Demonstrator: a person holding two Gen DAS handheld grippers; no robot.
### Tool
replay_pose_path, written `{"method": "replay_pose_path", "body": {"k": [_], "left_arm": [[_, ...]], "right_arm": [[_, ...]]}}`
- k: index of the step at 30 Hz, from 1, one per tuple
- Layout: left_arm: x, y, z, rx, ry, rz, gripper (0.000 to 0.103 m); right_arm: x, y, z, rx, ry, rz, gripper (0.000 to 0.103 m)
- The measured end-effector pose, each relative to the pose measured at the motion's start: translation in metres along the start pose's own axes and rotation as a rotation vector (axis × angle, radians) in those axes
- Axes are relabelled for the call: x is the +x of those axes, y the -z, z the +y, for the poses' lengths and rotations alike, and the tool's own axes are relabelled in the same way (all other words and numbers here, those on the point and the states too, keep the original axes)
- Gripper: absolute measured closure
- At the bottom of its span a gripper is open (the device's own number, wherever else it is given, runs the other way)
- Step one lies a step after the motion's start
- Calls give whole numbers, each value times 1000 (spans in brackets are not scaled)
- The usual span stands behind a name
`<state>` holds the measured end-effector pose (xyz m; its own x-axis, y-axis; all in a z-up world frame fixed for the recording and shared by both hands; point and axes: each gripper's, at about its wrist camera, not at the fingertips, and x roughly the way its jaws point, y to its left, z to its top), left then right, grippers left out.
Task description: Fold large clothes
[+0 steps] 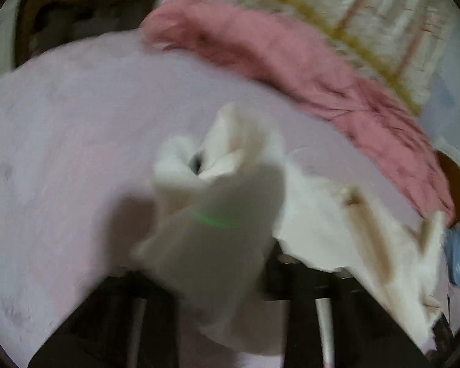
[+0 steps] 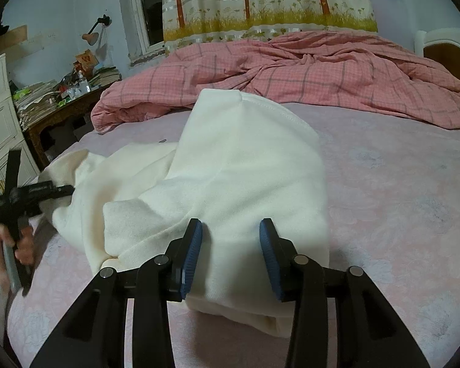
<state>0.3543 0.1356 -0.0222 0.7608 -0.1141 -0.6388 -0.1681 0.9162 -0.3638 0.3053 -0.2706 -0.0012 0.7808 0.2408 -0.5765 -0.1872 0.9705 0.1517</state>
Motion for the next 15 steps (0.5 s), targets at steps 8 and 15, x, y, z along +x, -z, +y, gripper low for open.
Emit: {"method": "replay_pose_path", "body": {"k": [8, 15], "left_arm": [[-114, -9, -142, 329, 268, -324, 90], [-134, 51, -260, 582, 517, -290, 91]], "right_arm": [[1, 0, 0, 1, 11, 9, 60], [-1, 1, -22, 104, -84, 17, 59]]}}
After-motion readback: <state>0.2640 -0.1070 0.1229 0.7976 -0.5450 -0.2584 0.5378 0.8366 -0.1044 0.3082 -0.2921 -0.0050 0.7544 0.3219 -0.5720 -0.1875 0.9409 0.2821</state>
